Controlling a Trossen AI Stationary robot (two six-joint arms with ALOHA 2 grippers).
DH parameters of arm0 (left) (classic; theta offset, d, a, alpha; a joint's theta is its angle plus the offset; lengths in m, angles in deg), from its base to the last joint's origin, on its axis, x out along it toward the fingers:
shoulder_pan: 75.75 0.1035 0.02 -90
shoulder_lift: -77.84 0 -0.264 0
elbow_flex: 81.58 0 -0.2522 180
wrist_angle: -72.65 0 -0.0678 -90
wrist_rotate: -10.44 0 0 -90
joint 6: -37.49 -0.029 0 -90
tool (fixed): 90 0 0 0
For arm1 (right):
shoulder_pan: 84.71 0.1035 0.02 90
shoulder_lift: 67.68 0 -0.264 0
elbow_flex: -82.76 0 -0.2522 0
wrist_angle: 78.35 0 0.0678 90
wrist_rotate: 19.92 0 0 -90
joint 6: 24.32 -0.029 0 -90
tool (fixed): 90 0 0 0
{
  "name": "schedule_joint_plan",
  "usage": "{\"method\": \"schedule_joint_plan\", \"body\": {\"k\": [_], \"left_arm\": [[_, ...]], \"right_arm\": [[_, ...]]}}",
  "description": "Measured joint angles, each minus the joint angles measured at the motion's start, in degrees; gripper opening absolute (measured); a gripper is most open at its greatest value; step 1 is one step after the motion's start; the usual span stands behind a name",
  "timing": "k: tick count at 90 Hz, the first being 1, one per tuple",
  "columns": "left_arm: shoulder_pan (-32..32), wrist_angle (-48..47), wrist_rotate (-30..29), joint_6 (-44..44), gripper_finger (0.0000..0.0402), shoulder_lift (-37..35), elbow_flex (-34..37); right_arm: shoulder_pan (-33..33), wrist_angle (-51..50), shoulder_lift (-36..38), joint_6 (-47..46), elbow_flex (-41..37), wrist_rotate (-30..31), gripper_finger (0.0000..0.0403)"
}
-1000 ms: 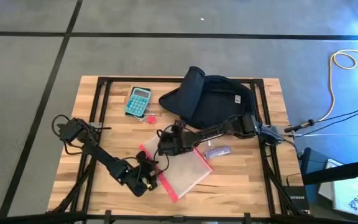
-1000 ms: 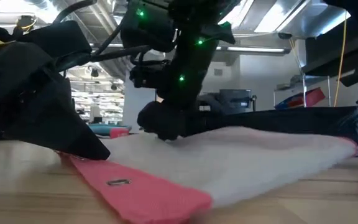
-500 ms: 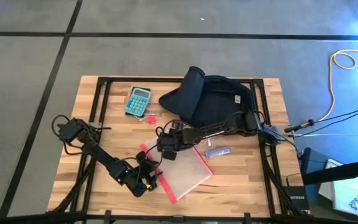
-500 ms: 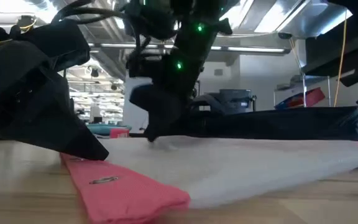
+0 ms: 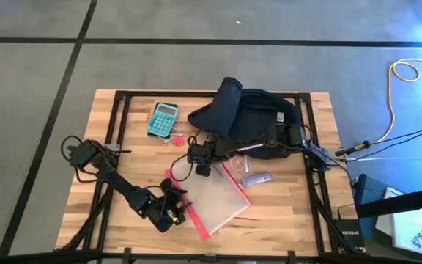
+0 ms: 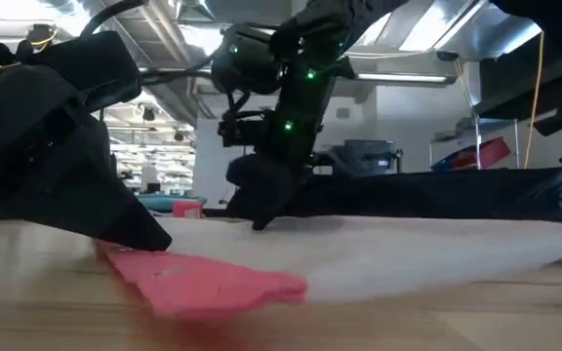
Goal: Unpack backpack
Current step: Remove the black pen from the transparent zip bag
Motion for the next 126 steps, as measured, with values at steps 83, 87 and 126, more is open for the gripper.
{"method": "schedule_joint_plan", "body": {"k": [83,87,126], "left_arm": [[0.0,0.0,0.0,-0.1,0.0239,0.0,0.0],[0.0,0.0,0.0,-0.2,0.0239,0.0,0.0],[0.1,0.2,0.0,-0.2,0.0239,0.0,0.0]], "right_arm": [[9.9,-10.0,5.1,-10.3,-1.1,-0.4,0.0165],[10.1,-9.6,5.0,-10.1,-1.8,-0.4,0.0165],[8.9,-9.8,5.2,-14.3,-8.6,4.8,0.0165]]}}
